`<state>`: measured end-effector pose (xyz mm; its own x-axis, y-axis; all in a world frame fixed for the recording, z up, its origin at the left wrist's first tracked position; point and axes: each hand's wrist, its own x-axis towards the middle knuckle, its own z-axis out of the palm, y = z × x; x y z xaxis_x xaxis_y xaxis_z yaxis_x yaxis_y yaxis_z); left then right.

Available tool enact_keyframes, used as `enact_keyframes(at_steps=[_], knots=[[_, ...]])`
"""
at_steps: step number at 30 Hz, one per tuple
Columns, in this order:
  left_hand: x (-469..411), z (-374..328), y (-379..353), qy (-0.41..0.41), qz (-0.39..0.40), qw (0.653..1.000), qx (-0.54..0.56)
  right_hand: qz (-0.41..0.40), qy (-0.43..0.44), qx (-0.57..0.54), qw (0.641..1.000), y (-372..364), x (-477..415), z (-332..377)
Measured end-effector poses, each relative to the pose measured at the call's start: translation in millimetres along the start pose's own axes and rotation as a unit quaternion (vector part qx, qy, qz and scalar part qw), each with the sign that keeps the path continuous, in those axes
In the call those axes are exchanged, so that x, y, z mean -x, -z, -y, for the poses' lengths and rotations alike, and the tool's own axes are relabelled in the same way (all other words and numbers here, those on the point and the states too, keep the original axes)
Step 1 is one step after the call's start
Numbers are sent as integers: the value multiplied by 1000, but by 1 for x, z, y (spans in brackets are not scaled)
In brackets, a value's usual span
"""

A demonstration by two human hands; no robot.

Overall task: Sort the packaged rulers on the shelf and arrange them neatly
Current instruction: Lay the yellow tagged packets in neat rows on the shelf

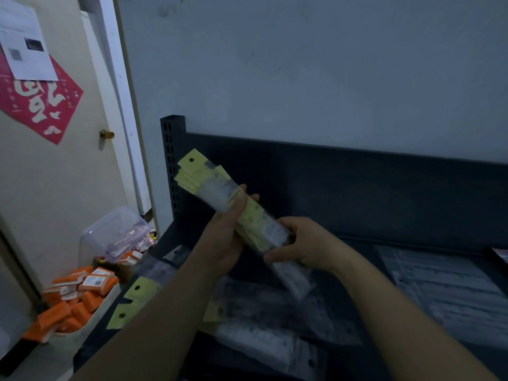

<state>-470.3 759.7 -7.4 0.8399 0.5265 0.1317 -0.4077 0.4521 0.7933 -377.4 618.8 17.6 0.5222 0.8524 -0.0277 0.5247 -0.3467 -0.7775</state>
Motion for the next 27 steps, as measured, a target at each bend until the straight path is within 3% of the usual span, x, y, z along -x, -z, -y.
enact_keyframes(at_steps=[3,6,8,9,12,14,15,19,21,23,25,27], knots=[[-16,-13,26,-52,-61,996,-36,-59,13,218,974,19,-11,-3],[-30,-24,61,-94,-140,965,-200,-113,41,415,902,25,-24,-15],[-39,-22,81,-77,-136,900,-407,-115,65,475,870,17,-33,-31],[-43,-17,87,-55,-90,870,-481,-103,72,489,863,11,-36,-40],[-58,0,97,23,69,765,-639,-60,75,484,870,1,-43,-64],[-63,1,96,24,109,675,-730,-41,73,464,882,2,-42,-71],[-66,0,95,22,114,653,-748,-32,74,455,887,4,-41,-72],[-62,-3,82,12,131,624,-770,-34,54,421,905,14,-31,-71],[-57,-5,82,18,110,638,-762,-73,11,337,939,21,-25,-75],[-52,-11,84,27,73,652,-754,-93,-33,164,982,21,-20,-84],[-48,-14,85,36,41,671,-739,-118,-39,65,990,14,-17,-92],[-46,-13,84,30,41,707,-706,-158,-28,45,986,8,-17,-96]])
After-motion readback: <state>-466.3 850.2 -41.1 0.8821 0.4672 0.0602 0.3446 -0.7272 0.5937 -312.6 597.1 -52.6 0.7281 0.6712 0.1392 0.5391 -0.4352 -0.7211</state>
